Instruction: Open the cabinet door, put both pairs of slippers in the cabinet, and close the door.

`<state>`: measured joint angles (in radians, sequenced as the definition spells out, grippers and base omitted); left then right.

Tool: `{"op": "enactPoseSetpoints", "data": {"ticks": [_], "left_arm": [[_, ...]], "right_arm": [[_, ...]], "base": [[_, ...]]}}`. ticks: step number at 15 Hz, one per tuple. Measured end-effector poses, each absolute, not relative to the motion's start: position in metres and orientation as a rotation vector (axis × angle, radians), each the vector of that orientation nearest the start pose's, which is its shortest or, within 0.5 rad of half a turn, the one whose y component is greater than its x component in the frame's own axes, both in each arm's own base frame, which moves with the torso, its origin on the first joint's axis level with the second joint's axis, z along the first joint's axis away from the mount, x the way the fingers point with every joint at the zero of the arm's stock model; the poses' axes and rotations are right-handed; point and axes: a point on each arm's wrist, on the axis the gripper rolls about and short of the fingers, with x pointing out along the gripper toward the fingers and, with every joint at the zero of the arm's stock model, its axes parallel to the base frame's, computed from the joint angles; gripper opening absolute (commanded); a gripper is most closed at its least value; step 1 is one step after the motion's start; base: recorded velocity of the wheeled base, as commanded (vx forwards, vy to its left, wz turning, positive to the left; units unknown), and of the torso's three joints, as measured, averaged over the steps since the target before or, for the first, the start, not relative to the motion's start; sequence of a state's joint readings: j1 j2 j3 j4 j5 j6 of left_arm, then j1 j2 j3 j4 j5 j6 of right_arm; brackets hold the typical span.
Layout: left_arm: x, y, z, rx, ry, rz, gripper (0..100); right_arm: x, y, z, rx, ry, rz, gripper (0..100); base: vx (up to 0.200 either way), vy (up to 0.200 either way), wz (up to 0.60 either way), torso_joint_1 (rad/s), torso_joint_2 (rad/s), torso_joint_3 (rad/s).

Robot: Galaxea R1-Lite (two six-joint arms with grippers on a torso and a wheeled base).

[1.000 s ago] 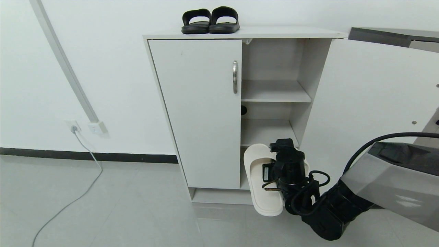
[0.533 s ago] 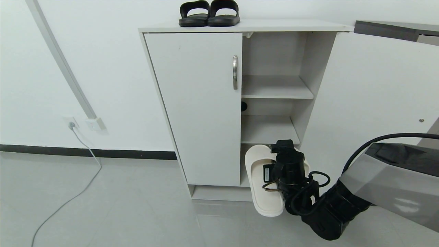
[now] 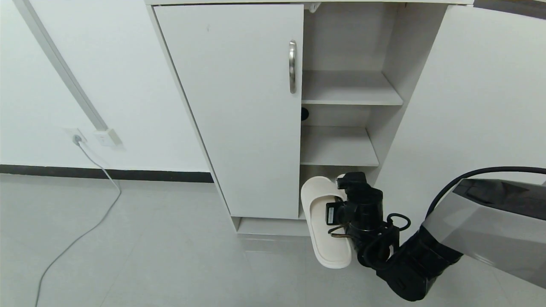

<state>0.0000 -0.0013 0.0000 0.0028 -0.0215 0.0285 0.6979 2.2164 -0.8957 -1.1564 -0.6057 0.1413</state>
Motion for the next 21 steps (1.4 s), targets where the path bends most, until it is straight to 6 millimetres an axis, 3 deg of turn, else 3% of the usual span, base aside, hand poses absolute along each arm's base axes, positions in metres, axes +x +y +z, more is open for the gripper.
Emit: {"op": "enactPoseSetpoints", "data": {"ticks": [4,10,12,17,21], "left_arm": [[-0.023,0.000,0.075,0.028,0.002,-0.021,0],[-0.023,0.000,0.075,0.028,0.002,-0.021,0],[-0.023,-0.001,0.075,0.028,0.001,-0.021,0],[-0.023,0.000,0.075,0.028,0.002,-0.023,0],[-0.023,0.000,0.075,0.027,0.001,-0.024,0]], "right_arm": [[0.299,0.245,0.073,0.007,0.105,0.129,0],[0.293,0.255,0.072,0.009,0.104,0.157,0],[0.296,0.259,0.073,0.008,0.101,0.119,0],[0.305,0.289,0.076,0.009,0.101,0.060,0],[0.323,0.314,0.094,0.041,0.034,0.029,0]], "base": [[0.000,0.000,0.00,0.002,0.00,-0.203],[0.000,-0.200,0.00,0.006,0.00,-0.048],[0.000,0.000,0.00,0.000,0.00,0.000],[0.000,0.000,0.00,0.000,0.00,0.000],[0.000,0.000,0.00,0.000,0.00,0.000]]}}
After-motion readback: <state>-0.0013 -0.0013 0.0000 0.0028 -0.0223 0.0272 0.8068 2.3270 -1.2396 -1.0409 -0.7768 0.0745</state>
